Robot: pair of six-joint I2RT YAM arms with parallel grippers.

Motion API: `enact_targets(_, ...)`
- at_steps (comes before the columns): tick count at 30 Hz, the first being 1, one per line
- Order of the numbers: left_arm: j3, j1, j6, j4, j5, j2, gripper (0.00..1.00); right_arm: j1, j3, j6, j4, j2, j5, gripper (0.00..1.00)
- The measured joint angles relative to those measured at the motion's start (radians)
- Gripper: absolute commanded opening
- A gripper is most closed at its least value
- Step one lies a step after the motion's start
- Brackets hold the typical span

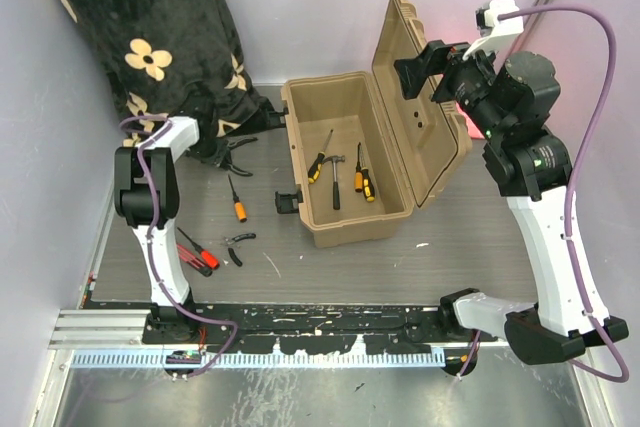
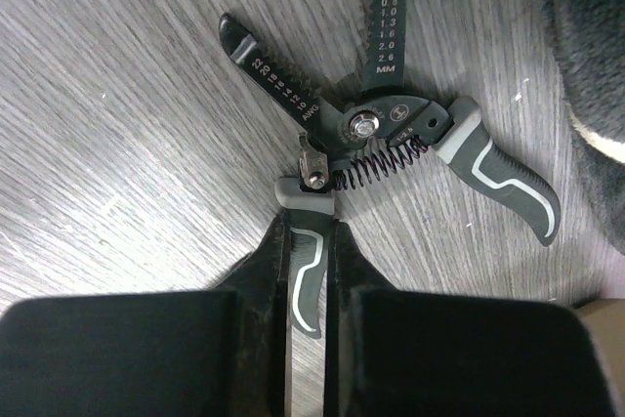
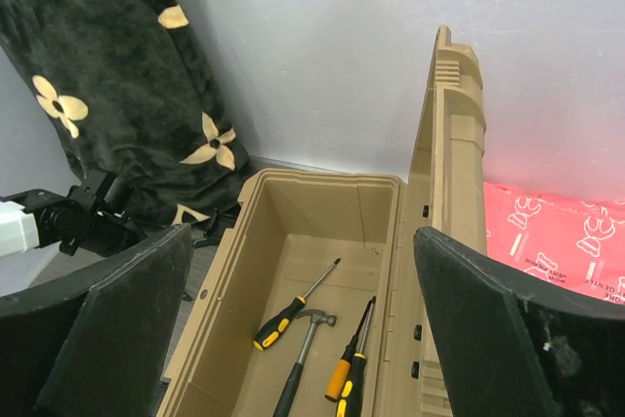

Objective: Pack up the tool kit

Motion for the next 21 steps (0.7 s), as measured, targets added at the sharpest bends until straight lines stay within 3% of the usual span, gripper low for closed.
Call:
enact_targets(9,-0.058,0.002,0.149,-0.001,0.007,-0.062,0.00,0.000,-0.002,-0.004,-0.001,-0.010,0.010,1.00)
enact_targets(21,-0.070,-0.008,0.409,0.051,0.063,-0.443,0.00,0.000,-0.044,0.001,0.053,-0.048,0.006,1.00)
